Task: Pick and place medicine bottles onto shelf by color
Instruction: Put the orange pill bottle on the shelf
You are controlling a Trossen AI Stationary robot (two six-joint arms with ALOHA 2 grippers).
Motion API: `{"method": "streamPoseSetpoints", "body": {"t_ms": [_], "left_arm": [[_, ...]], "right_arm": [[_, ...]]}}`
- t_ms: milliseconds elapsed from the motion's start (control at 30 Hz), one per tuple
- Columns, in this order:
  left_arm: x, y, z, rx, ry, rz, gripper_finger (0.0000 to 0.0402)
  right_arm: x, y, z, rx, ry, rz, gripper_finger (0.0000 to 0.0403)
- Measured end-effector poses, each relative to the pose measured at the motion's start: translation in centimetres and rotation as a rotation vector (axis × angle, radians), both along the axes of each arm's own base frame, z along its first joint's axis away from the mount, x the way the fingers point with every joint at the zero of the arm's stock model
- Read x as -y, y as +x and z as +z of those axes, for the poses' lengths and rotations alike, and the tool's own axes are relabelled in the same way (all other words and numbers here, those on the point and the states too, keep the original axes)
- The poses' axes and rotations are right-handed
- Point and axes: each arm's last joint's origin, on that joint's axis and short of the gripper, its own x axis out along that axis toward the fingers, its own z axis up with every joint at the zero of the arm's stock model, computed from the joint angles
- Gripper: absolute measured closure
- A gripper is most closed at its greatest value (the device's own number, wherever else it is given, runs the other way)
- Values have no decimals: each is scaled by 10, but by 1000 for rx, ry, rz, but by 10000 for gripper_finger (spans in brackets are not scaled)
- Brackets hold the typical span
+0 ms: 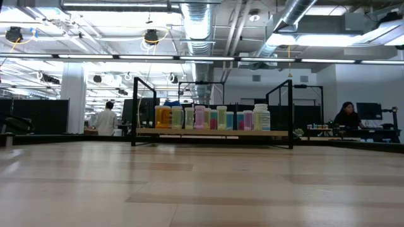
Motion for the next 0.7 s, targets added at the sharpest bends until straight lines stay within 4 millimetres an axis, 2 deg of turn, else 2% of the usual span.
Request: {"method": "streamPoseSetpoints", "body": {"t_ms": [233,433,700], "left_arm": [[0,0,-2,-12,3,2,326],[0,0,-1,2,-3,7,326],[-1,1,-1,2,6,24,326]], "right_arm": [[6,2,1,-2,10,-16,188],[6,3,1,-27,97,-9,166],[5,4,2,-14,133,-16,160]]}}
